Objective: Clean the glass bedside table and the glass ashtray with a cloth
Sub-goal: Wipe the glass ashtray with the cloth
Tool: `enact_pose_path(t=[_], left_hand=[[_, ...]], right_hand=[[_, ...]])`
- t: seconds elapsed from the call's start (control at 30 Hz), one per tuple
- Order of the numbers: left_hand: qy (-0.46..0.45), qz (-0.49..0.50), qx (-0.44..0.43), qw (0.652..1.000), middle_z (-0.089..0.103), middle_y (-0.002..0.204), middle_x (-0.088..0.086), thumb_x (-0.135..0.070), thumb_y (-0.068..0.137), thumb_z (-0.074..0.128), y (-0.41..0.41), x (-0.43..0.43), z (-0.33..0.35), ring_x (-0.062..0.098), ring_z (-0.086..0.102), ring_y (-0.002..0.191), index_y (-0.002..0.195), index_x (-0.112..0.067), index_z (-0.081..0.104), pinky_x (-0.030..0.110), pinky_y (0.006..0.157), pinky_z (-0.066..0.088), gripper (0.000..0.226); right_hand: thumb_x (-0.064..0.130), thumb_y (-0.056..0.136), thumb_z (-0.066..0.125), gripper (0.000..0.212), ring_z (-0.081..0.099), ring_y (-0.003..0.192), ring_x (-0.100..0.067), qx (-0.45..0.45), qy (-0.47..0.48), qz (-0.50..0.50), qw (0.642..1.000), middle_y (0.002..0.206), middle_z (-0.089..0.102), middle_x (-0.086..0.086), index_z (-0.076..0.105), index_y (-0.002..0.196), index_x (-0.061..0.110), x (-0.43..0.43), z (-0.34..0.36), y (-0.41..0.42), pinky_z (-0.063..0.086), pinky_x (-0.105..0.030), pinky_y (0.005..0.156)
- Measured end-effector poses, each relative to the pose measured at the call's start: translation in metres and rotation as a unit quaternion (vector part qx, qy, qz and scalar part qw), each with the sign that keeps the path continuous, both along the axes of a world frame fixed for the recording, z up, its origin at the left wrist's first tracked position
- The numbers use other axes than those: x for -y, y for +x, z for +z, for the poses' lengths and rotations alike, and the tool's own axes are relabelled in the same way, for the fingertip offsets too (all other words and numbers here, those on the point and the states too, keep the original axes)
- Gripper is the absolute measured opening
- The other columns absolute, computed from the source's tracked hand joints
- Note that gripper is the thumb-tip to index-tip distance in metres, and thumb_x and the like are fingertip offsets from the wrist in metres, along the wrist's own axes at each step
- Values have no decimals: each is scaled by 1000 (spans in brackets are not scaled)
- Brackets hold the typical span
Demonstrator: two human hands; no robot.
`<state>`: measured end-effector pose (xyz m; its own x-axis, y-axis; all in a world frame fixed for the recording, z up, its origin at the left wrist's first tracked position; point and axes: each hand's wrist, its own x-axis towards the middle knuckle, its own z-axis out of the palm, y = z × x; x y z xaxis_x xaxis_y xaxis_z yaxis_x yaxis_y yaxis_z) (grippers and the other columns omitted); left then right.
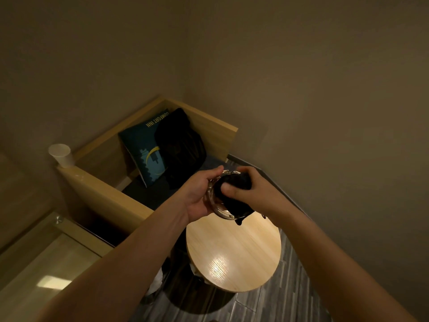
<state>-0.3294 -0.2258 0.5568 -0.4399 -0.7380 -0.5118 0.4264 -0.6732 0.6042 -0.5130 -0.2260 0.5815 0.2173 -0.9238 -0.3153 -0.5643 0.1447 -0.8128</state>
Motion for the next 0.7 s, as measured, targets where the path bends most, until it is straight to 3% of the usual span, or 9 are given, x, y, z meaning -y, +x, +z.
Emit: enact_pose_path(t=[0.07, 0.13, 0.2, 0.33, 0.4, 0.57, 0.7], left_hand=[[-13, 3, -2, 1000, 74, 124, 22, -40, 105, 54, 1, 1, -1, 39, 71, 117, 118, -5, 78, 52, 106, 54, 44], [-17, 8, -6, 1000, 75, 123, 22, -38, 105, 54, 0, 0, 1, 38, 71, 118, 110, -6, 81, 54, 109, 52, 42], [-18, 8, -6, 1000, 73, 125, 24, -37, 106, 54, -1, 1, 2, 39, 70, 119, 105, -7, 83, 56, 111, 49, 42], [-6, 0, 9, 1000, 77, 117, 21, -38, 106, 53, 0, 0, 2, 35, 75, 108, 99, -8, 85, 54, 105, 54, 44], [-1, -5, 18, 1000, 78, 114, 19, -39, 106, 53, 0, -1, 2, 33, 77, 102, 102, -8, 84, 50, 98, 58, 44], [21, 9, 19, 1000, 76, 118, 19, -38, 104, 56, -2, -4, -2, 35, 73, 111, 125, -5, 73, 45, 94, 60, 42], [33, 49, 32, 998, 78, 114, 20, -40, 103, 59, -9, -6, -9, 37, 76, 104, 122, -6, 74, 46, 82, 64, 42]], right_hand=[[82, 66, 72, 63, 73, 89, -10, 12, -3, -17, 1000, 110, 68, 12, 55, 114, 45, 1, 0, 1, 60, -19, 65], [65, 85, 70, 32, 73, 80, -8, 9, -26, -27, 999, 106, 70, 9, 57, 107, 45, 2, -3, 0, 56, -15, 57], [50, 93, 70, 20, 73, 80, -10, 26, -18, -33, 999, 107, 71, 5, 58, 108, 43, 4, -4, -2, 55, -15, 55], [17, 90, 79, 37, 73, 101, -22, 88, 71, -12, 994, 117, 70, -4, 61, 118, 32, 8, -6, -11, 64, -32, 79], [9, 86, 82, 48, 71, 107, -23, 98, 103, 18, 990, 121, 69, -5, 59, 121, 32, 8, -6, -15, 64, -33, 83], [32, 71, 94, 75, 67, 109, -16, -26, 57, 54, 997, 121, 66, 9, 48, 130, 39, 6, -7, -9, 62, -34, 91], [52, 69, 90, 74, 63, 93, -7, -76, -54, -31, 995, 104, 61, 17, 46, 125, 34, -1, -17, 10, 59, -24, 71]])
